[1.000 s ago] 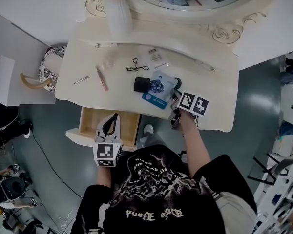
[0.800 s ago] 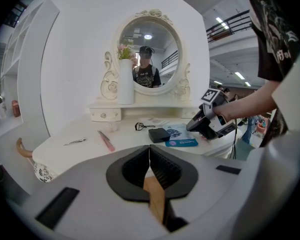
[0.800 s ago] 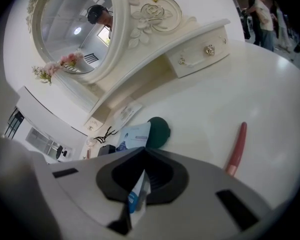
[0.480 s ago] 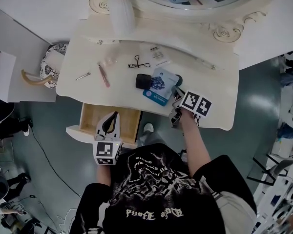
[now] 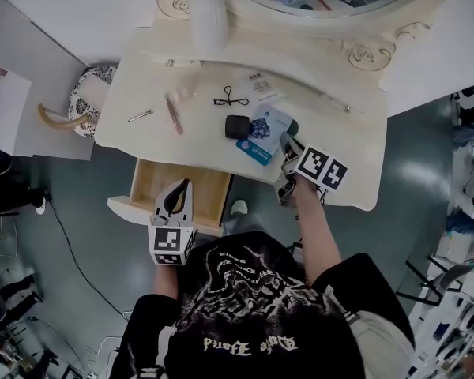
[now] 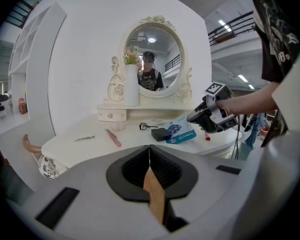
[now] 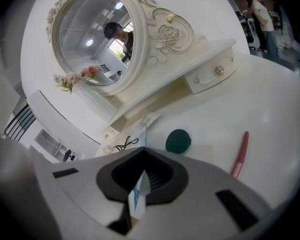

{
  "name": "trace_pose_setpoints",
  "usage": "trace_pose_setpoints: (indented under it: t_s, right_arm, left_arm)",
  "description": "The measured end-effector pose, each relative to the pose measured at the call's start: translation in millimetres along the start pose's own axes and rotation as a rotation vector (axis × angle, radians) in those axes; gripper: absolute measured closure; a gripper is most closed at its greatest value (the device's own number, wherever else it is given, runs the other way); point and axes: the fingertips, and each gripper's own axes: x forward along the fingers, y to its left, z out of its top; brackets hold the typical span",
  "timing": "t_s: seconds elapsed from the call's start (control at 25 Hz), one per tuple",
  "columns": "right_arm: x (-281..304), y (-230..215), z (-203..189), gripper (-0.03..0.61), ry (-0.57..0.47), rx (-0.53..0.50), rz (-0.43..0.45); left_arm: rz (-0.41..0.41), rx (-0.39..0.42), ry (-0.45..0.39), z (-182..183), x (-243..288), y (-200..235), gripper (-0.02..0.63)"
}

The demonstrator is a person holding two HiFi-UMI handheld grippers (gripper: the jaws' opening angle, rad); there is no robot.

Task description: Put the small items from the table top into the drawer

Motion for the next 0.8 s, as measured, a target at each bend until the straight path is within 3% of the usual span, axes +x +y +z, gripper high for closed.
trace_pose_setpoints:
  t_s: [0.8]
  right_arm:
    - [-27.1,38.1,8.1,0.571,-0.06,-0.122,0.048]
  left_arm:
    - [0.032,-0.023,-0.022,-6.1,-20.3,10.6,0.598]
